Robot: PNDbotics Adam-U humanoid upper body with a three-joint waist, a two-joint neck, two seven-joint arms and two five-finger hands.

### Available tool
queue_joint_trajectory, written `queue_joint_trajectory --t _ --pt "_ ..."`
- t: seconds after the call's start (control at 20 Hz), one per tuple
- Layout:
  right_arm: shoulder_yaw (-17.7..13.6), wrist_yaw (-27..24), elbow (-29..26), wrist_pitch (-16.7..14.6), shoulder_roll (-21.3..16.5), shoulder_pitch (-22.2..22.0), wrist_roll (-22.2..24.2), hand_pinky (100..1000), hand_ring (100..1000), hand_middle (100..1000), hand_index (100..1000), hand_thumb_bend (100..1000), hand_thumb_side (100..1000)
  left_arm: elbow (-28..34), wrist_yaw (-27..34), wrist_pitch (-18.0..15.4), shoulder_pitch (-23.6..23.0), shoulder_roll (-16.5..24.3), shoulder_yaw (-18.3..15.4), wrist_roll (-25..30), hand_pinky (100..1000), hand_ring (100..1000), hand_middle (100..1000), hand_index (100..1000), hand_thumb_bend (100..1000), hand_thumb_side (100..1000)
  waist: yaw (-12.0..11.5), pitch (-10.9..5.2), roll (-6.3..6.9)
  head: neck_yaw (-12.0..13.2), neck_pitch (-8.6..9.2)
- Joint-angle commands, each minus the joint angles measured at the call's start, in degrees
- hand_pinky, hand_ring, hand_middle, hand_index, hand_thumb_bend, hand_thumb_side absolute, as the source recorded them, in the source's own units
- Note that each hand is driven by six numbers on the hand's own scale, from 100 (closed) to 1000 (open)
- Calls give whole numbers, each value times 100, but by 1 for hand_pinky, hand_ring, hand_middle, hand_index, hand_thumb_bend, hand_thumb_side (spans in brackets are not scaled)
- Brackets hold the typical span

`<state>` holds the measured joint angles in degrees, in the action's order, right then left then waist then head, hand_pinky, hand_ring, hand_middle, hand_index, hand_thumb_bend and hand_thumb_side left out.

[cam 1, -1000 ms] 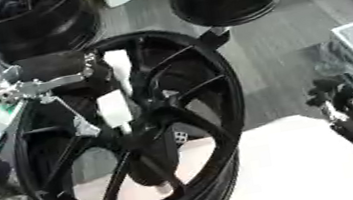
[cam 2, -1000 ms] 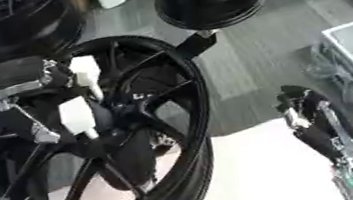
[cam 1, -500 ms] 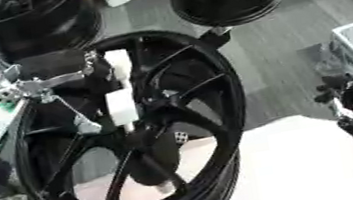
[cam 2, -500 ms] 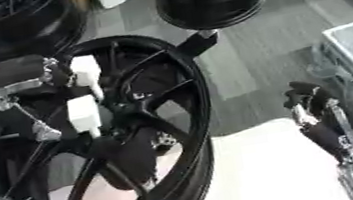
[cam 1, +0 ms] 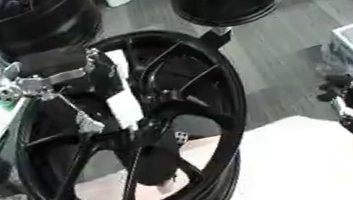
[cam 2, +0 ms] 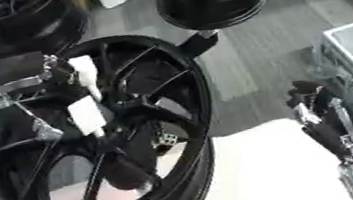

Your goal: Pull the pin out of the wheel hub.

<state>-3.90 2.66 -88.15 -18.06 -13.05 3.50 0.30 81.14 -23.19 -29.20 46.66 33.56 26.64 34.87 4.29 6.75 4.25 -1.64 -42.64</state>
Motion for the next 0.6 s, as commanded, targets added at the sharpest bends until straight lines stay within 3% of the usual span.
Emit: queue_joint_trajectory --t 0.05,0.35,0.6 --pt "-47 -14 -96 -9 -97 34 -25 768 654 665 802 100 509 119 94 -475 125 163 -25 618 635 520 562 729 629 546 -5 -61 -27 -5 64" --pt "-47 -16 -93 -8 -95 41 -23 768 653 665 802 100 510 103 195 -598 146 113 -12 878 663 566 654 800 639 547 1 -59 -25 -10 70" --pt "-42 -21 -88 -11 -90 55 -18 768 653 665 802 100 510 31 214 -792 150 49 9 973 702 627 715 845 600 466 17 -53 -23 -20 73"
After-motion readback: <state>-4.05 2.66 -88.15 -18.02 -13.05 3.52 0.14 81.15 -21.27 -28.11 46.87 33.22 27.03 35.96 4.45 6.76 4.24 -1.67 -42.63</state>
